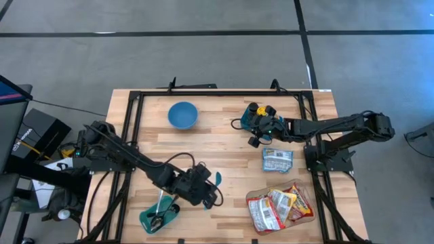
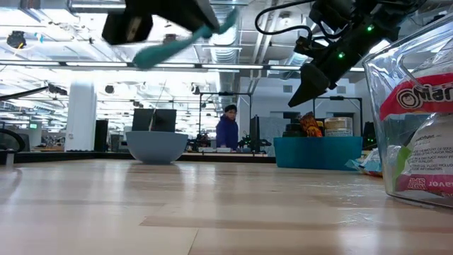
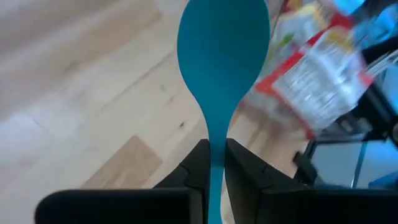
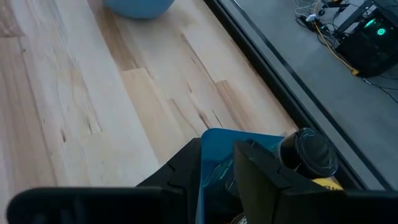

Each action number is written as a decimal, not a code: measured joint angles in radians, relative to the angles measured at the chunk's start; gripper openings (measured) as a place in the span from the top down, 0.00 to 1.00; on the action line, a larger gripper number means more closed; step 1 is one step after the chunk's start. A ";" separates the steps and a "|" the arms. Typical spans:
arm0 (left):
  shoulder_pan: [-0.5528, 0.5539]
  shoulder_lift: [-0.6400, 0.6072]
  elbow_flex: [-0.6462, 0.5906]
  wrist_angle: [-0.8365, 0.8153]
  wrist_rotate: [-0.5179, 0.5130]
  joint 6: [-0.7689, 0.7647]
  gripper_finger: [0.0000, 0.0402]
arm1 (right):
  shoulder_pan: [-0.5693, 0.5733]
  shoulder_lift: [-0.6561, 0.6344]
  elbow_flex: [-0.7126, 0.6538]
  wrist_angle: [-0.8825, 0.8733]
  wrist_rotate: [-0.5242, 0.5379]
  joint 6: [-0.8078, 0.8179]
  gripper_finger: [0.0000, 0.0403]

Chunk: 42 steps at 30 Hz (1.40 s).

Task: Pick & Place Food Item
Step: Put the blue spoon into the green bin

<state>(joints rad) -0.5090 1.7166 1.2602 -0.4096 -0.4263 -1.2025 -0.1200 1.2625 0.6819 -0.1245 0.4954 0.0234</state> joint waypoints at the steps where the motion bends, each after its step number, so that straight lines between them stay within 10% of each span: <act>1: -0.007 -0.014 0.000 -0.004 -0.025 0.001 0.93 | 0.000 0.000 0.000 0.001 0.000 0.000 0.78; 13: -0.116 -0.163 0.000 -0.020 -0.162 0.042 0.93 | 0.000 0.000 0.000 0.000 0.000 0.003 0.78; 21: -0.184 -0.201 0.000 -0.047 -0.024 -0.027 0.94 | 0.002 0.000 0.000 -0.001 0.000 0.003 0.78; 31: -0.224 -0.201 0.000 -0.455 0.235 -0.408 0.94 | 0.002 0.000 0.000 0.002 -0.001 0.003 0.78; 42: -0.252 -0.178 0.000 -0.581 0.249 -0.437 0.94 | 0.002 0.000 0.000 0.001 -0.016 0.008 0.78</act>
<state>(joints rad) -0.7608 1.5382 1.2606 -0.9908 -0.1772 -1.6394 -0.1184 1.2625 0.6819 -0.1234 0.4791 0.0317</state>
